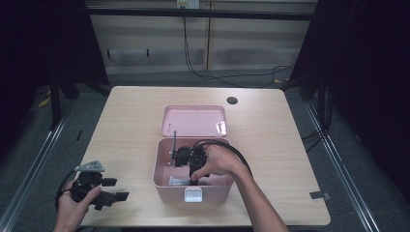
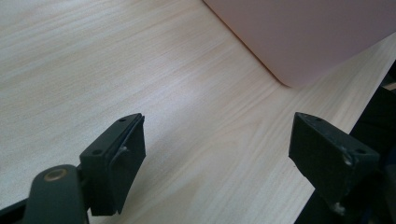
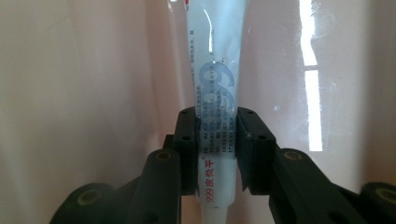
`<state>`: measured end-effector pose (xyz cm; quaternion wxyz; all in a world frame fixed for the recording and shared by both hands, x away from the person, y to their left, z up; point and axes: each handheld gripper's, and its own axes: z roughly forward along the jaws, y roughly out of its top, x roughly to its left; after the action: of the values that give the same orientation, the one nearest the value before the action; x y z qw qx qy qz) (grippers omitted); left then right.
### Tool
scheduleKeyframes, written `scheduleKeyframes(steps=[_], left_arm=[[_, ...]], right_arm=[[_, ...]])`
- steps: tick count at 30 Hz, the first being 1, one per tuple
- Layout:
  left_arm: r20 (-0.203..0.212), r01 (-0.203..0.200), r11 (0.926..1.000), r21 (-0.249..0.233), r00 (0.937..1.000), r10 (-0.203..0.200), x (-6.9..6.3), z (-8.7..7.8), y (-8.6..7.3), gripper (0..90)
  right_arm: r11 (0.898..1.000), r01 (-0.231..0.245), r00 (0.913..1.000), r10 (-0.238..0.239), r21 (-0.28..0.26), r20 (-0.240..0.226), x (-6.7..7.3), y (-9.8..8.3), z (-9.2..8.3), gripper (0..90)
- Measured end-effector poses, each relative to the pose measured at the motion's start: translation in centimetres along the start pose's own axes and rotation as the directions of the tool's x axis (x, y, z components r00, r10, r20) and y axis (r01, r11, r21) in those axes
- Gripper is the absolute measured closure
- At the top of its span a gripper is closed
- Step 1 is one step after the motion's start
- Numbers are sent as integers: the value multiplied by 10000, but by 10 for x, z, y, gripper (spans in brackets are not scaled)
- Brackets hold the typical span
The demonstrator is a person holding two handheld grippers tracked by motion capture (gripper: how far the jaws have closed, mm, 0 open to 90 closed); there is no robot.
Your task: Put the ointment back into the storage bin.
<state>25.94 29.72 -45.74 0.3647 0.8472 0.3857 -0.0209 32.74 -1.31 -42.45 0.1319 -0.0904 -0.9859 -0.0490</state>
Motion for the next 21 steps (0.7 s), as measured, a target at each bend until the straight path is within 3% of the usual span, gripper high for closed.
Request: scheduleKeyframes(steps=[16,21], left_arm=[[27,-77,10000,29,10000,77,-1,-1,0,186],[24,-75,10000,31,10000,75,-1,-1,0,185]], right_arm=[[9996,279,9986,-277,45,-451,-5,5,17,714],[9990,359,9980,-344,278,-528,-5,8,23,713]])
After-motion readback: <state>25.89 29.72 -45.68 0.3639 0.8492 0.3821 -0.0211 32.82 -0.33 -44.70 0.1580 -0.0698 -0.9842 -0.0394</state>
